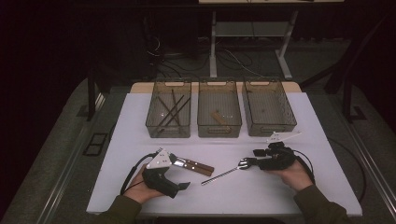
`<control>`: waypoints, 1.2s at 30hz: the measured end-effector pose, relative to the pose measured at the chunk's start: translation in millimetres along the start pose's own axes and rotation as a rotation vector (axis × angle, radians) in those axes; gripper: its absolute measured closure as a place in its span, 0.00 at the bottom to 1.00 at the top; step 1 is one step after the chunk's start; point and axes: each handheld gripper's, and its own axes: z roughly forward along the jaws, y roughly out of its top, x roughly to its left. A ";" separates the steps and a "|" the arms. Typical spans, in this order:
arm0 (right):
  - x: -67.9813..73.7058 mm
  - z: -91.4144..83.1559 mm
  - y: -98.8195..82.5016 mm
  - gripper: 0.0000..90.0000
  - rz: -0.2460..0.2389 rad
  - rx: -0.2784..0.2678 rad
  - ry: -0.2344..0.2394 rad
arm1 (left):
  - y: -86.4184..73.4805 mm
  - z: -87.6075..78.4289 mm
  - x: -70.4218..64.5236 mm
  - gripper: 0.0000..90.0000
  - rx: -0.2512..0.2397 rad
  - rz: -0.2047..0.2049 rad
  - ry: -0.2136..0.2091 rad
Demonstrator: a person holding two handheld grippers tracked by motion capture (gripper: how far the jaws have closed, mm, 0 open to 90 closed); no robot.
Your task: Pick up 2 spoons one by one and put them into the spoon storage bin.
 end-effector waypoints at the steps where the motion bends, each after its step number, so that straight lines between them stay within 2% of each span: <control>1: -0.4 1.0 -1.3 0.56 0.003 0.004 0.000 | 0.1 0.0 -0.1 0.00 0.000 0.002 -0.001; 15: -4.9 20.2 -3.2 0.64 0.018 0.034 0.034 | 0.2 0.1 -0.5 0.00 0.006 0.016 -0.004; 20: -4.1 24.5 -4.5 0.66 0.001 0.059 0.035 | 0.3 0.2 -0.7 0.00 0.006 0.015 -0.004; 24: -3.3 25.3 -5.7 0.67 -0.010 0.059 0.030 | 0.3 0.1 -0.7 0.00 0.008 0.015 -0.004; 29: -0.6 25.2 -6.1 0.73 -0.066 0.070 0.015 | 0.2 0.0 -0.7 0.00 0.006 0.015 -0.006; 36: -0.9 22.7 -7.3 0.80 -0.091 0.084 0.039 | 0.3 -0.2 -0.9 0.00 0.006 0.015 -0.004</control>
